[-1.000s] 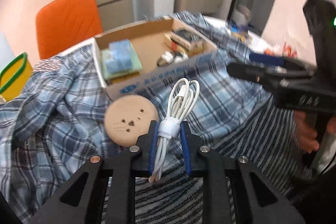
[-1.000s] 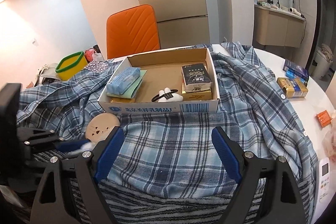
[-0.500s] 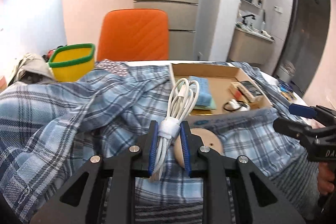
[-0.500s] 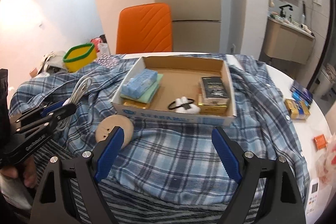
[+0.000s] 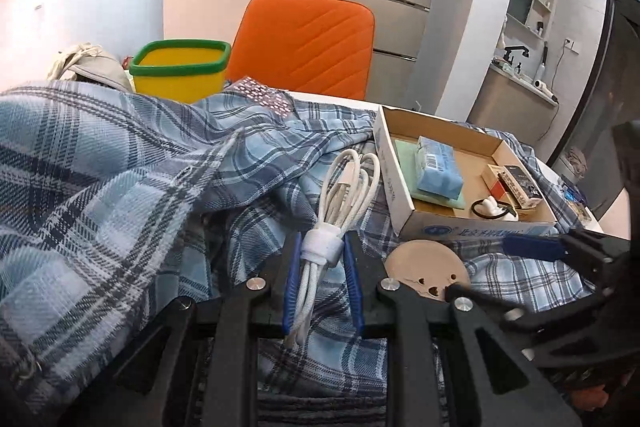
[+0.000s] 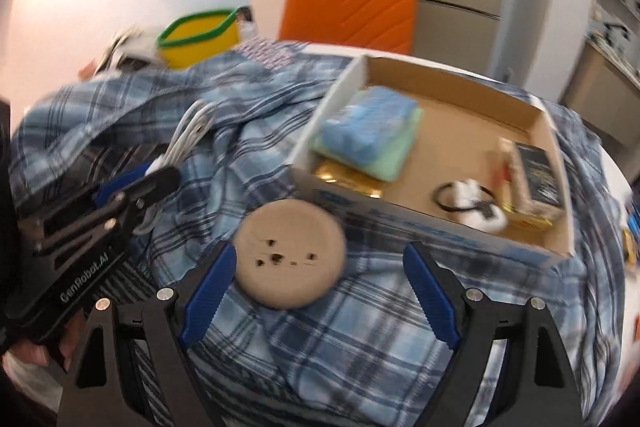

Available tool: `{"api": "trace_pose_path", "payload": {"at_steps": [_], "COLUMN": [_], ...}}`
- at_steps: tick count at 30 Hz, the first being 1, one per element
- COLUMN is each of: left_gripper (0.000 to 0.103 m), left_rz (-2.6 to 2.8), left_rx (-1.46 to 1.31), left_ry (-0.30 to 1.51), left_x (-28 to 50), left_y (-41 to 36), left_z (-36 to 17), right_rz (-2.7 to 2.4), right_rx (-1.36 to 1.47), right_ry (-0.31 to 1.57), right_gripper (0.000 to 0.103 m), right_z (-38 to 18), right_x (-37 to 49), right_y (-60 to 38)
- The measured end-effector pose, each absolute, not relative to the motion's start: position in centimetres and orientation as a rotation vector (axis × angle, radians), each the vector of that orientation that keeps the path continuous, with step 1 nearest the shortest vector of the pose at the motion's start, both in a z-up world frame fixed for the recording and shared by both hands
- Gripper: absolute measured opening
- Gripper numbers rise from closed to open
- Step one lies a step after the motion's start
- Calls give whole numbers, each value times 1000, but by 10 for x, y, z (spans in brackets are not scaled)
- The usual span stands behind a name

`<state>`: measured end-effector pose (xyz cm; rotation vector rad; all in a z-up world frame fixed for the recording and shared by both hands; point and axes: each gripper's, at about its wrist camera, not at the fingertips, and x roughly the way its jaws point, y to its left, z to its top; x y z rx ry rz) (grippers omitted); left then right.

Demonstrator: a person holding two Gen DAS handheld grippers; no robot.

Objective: Organize soft objects
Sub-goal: 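Grasp the white cable with the left tool while the right tool grasps the beige coaster, then lift the cable and coaster and carry them toward the box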

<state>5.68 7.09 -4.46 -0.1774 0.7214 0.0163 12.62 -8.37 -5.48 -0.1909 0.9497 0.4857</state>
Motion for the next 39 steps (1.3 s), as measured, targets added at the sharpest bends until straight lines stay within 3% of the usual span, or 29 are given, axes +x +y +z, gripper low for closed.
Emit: {"api": "trace_pose_path", "payload": {"at_steps": [20, 39], "left_gripper": [20, 20], "left_rz": [10, -12], "left_rx": [-185, -169], "left_ry": [760, 718], "left_x": [62, 51], "left_y": [71, 59], "left_z": [-52, -26], "right_rz": [536, 502], "right_rx": [-284, -191], "right_ry": [1057, 920], "right_gripper": [87, 83], "right_z": [-103, -55], "right_x": [150, 124], "right_y": [-50, -97]}}
